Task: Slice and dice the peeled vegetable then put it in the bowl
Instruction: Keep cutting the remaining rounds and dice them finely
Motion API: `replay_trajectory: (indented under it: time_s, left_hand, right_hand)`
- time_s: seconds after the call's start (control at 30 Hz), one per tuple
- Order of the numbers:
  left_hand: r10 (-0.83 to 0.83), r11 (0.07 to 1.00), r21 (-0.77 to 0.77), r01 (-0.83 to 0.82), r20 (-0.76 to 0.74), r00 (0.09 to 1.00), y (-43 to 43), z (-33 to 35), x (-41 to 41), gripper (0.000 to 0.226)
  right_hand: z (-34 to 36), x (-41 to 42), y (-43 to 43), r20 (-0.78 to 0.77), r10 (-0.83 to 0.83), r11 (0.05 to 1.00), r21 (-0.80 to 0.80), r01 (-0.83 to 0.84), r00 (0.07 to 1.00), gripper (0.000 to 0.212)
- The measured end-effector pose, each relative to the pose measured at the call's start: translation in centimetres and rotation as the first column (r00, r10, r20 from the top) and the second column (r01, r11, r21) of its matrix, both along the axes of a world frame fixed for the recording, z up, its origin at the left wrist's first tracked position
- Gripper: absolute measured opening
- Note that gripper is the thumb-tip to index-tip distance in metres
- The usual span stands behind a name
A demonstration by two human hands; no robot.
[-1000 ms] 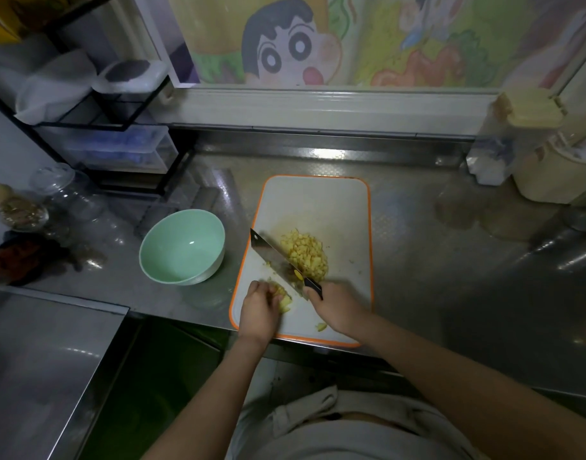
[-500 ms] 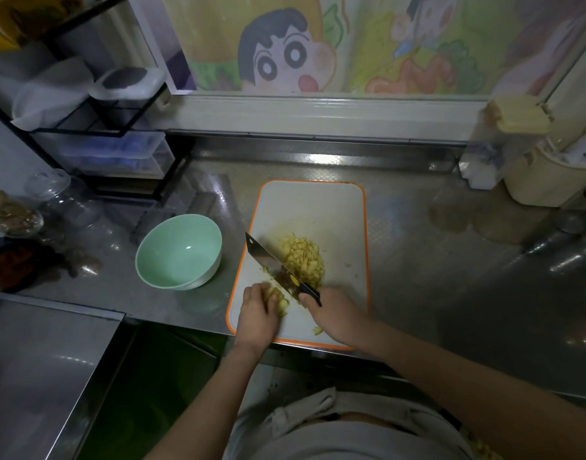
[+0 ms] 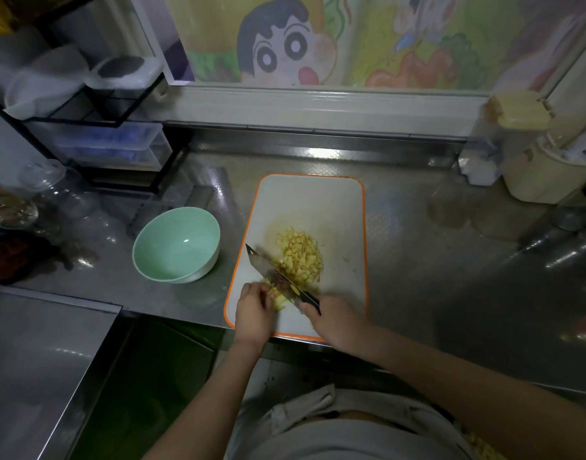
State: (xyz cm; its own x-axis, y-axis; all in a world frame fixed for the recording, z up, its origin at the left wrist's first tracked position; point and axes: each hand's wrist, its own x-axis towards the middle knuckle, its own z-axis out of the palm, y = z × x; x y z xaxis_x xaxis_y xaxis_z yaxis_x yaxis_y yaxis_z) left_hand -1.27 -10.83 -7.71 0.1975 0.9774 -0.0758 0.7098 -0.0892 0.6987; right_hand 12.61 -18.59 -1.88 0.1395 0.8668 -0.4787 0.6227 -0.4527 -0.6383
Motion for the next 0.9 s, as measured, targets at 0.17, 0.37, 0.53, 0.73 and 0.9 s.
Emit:
replay_trajectory:
  time_s: [0.17, 0.37, 0.53, 0.73, 0.9]
  left_hand:
    - [-0.004, 1.000, 0.007, 0.005, -0.009, 1.000, 0.3, 0.1, 0.0, 0.006]
    - [-0.025, 1.000, 0.012, 0.025, -0.028, 0.999, 0.5, 0.2, 0.0, 0.005]
    - [-0.051, 0.998, 0.025, 0.053, -0.058, 0.997, 0.5, 0.1, -0.1, 0.007]
    - [-0.054, 0.998, 0.024, 0.056, -0.060, 0.997, 0.6, 0.1, -0.1, 0.004]
    - [-0.061, 0.998, 0.031, 0.062, -0.045, 0.997, 0.6, 0.1, -0.1, 0.004]
  right_hand:
    - [0.0, -0.6, 0.2, 0.027, -0.004, 0.999, -0.041, 0.005, 1.000, 0.042]
    - [0.1, -0.5, 0.6, 0.034, 0.012, 0.998, -0.059, -0.010, 0.999, 0.038]
    - [-0.7, -1.2, 0.6, 0.076, 0.002, 0.999, -0.047, 0.001, 0.997, 0.039]
    - [-1.9, -1.9, 0.5, 0.124, -0.037, 0.999, -0.030, 0.041, 0.992, 0.042]
    - [-2.9, -2.3, 0.6, 0.182, -0.052, 0.998, -0.015, 0.056, 0.982, 0.043]
